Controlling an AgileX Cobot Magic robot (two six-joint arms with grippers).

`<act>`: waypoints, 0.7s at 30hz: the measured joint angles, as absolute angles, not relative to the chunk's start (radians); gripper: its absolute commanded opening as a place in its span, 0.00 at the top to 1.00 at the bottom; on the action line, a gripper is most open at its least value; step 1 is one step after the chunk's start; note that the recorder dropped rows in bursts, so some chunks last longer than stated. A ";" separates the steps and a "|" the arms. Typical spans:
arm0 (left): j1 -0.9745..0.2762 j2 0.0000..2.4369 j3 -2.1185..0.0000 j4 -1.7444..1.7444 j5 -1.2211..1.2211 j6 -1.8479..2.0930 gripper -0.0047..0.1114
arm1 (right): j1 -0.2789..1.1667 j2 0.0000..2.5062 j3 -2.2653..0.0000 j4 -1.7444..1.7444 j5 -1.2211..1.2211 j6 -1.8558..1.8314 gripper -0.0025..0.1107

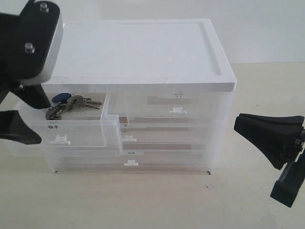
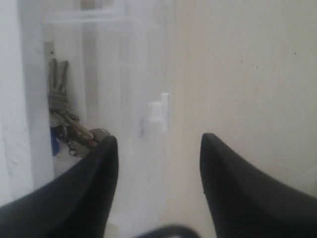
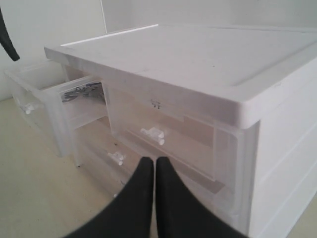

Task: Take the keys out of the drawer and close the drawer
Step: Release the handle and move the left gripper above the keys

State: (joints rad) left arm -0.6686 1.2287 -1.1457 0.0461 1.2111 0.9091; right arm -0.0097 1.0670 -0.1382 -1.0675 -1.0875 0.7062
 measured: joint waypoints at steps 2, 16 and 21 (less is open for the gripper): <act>-0.669 1.229 -1.110 0.056 1.186 0.911 0.55 | -0.010 1.067 -0.138 -1.068 -1.088 0.706 0.98; -0.669 1.253 -1.023 0.115 1.004 0.943 0.82 | -0.010 1.067 -0.138 -1.068 -1.088 0.708 0.98; -0.669 1.277 -1.023 0.133 1.004 0.934 0.92 | -0.010 1.067 -0.138 -1.068 -1.088 0.708 0.98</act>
State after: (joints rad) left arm -0.6686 1.2770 -1.0230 0.1329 1.0037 0.9337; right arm -0.0097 1.0670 -0.1382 -1.0675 -1.0875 0.7079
